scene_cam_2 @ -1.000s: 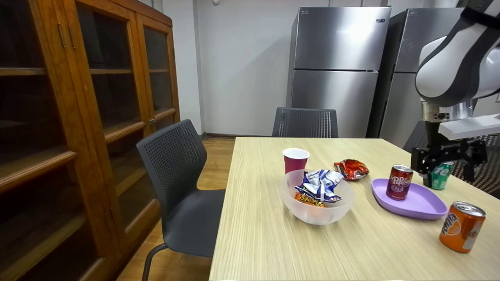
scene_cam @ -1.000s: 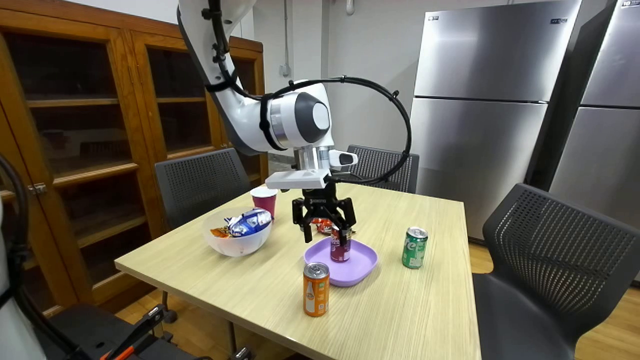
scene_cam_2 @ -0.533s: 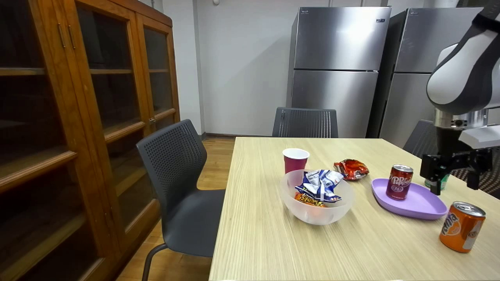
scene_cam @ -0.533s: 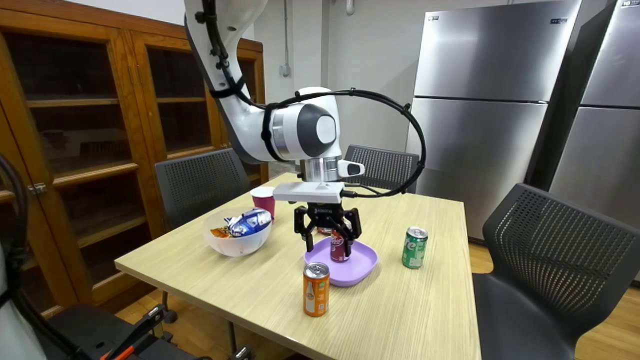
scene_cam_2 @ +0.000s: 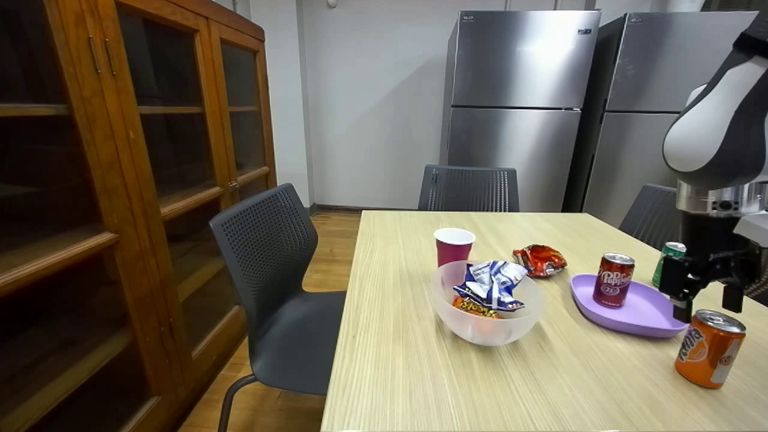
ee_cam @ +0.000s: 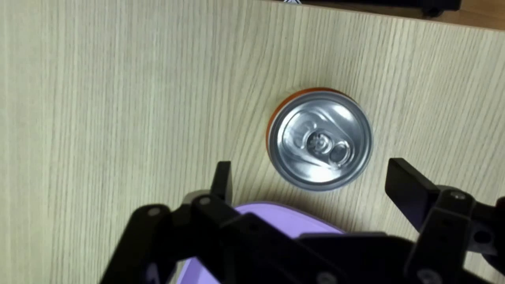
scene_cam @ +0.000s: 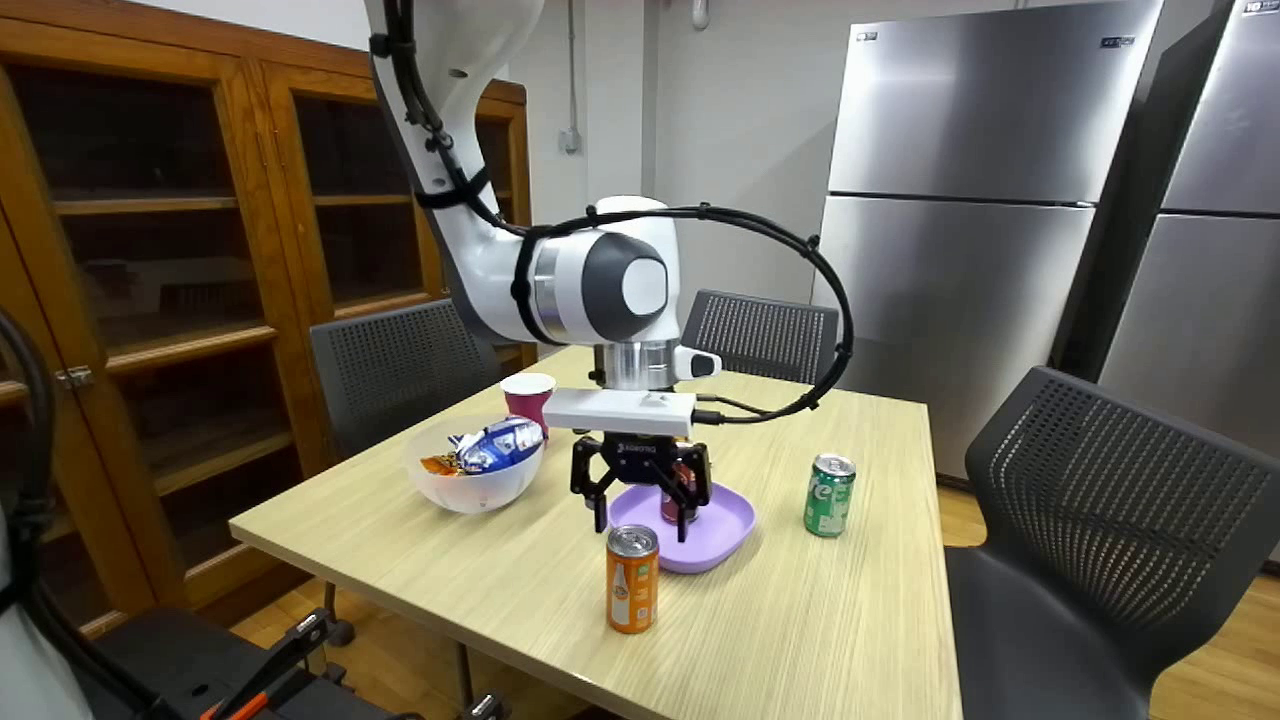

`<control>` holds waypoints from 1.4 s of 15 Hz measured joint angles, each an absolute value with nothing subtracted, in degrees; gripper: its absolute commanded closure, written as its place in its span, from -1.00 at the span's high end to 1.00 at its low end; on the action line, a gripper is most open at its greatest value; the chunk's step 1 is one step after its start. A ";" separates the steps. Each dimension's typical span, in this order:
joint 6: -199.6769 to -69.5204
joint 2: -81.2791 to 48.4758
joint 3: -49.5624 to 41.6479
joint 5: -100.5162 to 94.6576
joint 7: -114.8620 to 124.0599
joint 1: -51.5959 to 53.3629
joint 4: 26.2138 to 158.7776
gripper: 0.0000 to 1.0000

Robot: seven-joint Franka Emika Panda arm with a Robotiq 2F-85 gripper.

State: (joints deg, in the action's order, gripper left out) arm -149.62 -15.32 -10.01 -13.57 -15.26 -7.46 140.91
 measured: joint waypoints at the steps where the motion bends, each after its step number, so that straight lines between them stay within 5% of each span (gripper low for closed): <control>1: -149.62 -15.33 -9.69 -12.96 -16.62 -7.87 141.30 1.00; 4: -149.62 -15.35 -9.49 -12.46 -19.19 -8.53 142.34 1.00; 5: -149.62 -15.35 -9.48 -12.43 -19.67 -8.67 142.57 0.50; 10: -149.62 -15.35 -9.48 -12.39 -20.63 -9.07 143.11 -0.19; 21: -148.71 -11.82 -9.47 -12.40 -20.71 -9.00 143.18 -0.23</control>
